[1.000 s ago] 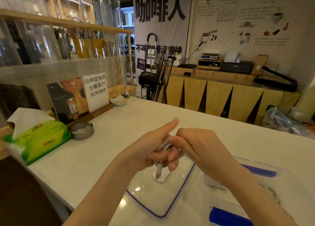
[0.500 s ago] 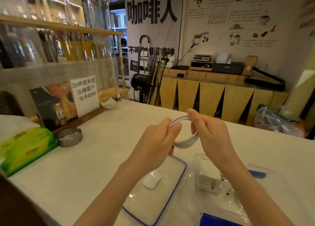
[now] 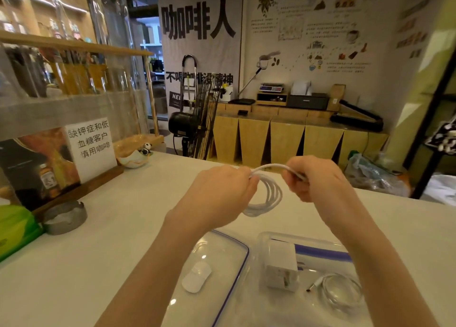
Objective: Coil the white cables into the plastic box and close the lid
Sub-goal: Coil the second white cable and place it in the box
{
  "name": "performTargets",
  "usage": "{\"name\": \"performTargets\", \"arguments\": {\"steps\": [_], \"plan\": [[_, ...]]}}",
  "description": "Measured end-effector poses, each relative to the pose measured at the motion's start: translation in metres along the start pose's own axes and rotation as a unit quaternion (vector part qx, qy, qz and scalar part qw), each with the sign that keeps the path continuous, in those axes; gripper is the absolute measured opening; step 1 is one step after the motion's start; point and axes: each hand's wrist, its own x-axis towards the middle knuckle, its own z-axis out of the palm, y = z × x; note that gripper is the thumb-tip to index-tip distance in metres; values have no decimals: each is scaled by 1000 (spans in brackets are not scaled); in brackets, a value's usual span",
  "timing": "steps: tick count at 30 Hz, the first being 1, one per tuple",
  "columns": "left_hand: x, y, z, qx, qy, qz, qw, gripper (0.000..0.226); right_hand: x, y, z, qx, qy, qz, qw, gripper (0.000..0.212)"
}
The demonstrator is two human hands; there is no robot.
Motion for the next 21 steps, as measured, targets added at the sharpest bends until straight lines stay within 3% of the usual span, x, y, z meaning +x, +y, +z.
{"name": "performTargets", "arguments": {"steps": [2,3,9,17,21], "plan": [[8,4,2,-34,-18,-4,999,30,2,-6,-6,192,-67,49,978,36],[11,5,2,-56,-24,-6,998,30,1,-6,-8,203,-90,40,974,36],[17,0,1,-169,-40,10,985,28,1,3,-3,12,-130,-72,989,20],[21,-9,3,-349,-100,-13,932,27,7,14,11,-55,36,-137,988,13],[21,-16,0,-405,-81,-37,910,33,7,18,16,-182,150,-205,950,10]]}}
